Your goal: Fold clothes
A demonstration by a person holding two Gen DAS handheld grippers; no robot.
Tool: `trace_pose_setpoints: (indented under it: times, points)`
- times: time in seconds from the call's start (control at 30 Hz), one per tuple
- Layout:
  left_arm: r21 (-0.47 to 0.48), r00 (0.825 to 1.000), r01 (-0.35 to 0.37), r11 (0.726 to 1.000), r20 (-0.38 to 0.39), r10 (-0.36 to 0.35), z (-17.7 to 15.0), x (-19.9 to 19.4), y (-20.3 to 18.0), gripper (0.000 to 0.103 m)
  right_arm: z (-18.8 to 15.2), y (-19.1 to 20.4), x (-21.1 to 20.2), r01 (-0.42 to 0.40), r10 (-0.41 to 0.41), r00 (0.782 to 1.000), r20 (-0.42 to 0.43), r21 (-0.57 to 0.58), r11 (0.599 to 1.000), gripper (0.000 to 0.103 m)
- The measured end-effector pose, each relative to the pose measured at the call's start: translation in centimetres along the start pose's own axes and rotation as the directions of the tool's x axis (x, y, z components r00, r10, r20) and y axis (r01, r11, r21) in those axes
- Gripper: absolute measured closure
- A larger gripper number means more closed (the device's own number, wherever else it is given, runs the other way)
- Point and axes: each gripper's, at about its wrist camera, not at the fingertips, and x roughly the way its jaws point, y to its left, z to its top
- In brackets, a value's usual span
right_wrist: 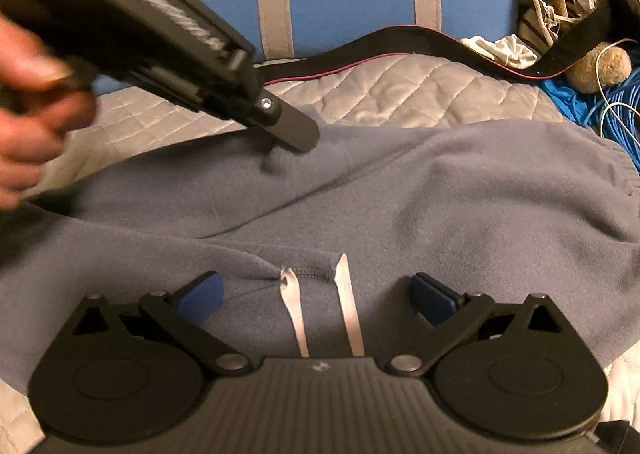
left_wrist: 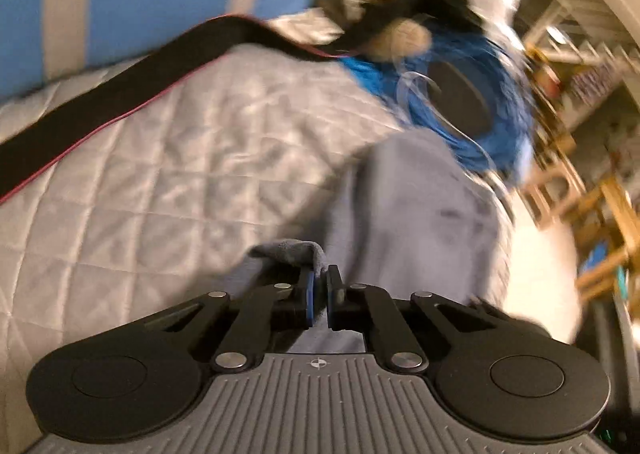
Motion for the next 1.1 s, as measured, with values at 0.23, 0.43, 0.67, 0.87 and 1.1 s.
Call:
trace_pose_setpoints:
  times: [0.23,0.43,0.67,0.87,1.1]
  points:
    - [0.111,0.996,-0.028,0.993,-0.080,0.037,-0.9,1.1,-2.4,0.097,0.0,0.0,0.0,-0.001,0.001,1.000,0.005,-0.002,1.000,0.000]
    - [-0.126,0.991,0.102,0.987,-0.069,-0.111,0.2,1.9,2.4,0.071,0.0,0.1,0.0,-0.003,0.003,1.000,0.006,0.000,1.000,0.000]
    - [-0.376,0.984,0.163,0.912,-0.011,-0.180,1.1,3.5,6.9,0.069,0.0,0.1,0.0,-0.004,0.004,1.000,0.007,-0.002,1.000,0.000]
    - [-0.507,0.989,0.134,0.852,0.011,-0.149,1.2,3.1,9.7,0.065,0.0,0.1,0.0,-0.006,0.006,1.000,0.008,-0.003,1.000,0.000]
    - [-0.638,0.939,0.308,0.706,0.082,-0.335,-0.1,4.4,11.6,0.042,0.1,0.1,-0.1,-0.006,0.006,1.000,0.007,-0.003,1.000,0.000]
